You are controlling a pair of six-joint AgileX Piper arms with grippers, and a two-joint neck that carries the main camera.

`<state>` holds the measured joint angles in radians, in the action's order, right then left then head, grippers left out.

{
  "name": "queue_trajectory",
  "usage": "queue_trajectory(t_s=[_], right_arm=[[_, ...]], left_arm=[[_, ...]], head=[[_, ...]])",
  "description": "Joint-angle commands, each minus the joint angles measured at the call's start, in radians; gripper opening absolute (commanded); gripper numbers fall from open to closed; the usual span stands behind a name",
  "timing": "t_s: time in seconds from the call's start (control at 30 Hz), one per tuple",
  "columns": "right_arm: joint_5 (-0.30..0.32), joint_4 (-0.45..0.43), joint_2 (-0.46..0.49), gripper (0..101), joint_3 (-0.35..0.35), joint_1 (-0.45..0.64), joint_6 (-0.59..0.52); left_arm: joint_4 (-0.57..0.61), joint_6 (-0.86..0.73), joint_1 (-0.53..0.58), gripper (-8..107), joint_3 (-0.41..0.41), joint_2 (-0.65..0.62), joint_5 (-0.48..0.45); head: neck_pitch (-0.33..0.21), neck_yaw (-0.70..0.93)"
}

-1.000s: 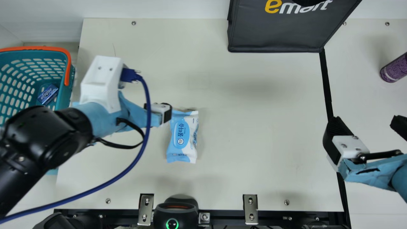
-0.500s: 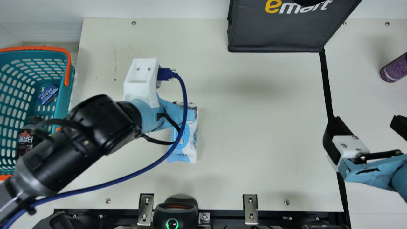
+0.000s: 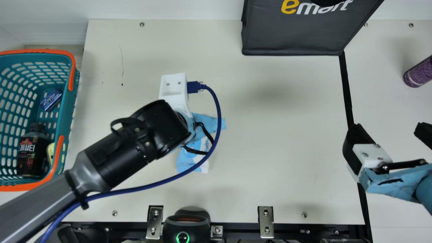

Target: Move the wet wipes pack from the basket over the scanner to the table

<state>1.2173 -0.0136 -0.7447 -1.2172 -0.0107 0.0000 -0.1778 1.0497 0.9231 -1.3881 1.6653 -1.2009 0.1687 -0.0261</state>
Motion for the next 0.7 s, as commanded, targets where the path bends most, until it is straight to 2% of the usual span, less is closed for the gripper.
queue_trajectory(t_s=[0.0, 0.67], right_arm=[[0.000, 0.000, 0.000, 95, 0.000, 0.000, 0.000], [0.001, 0.000, 0.000, 95, 0.000, 0.000, 0.000]], left_arm=[[0.011, -0.003, 0.001, -8, -0.005, 0.018, -0.012], [0.137, -0.079, -0.031, -8, 0.005, 0.149, -0.011]], head=[[-0.030, -0.001], [-0.030, -0.001]])
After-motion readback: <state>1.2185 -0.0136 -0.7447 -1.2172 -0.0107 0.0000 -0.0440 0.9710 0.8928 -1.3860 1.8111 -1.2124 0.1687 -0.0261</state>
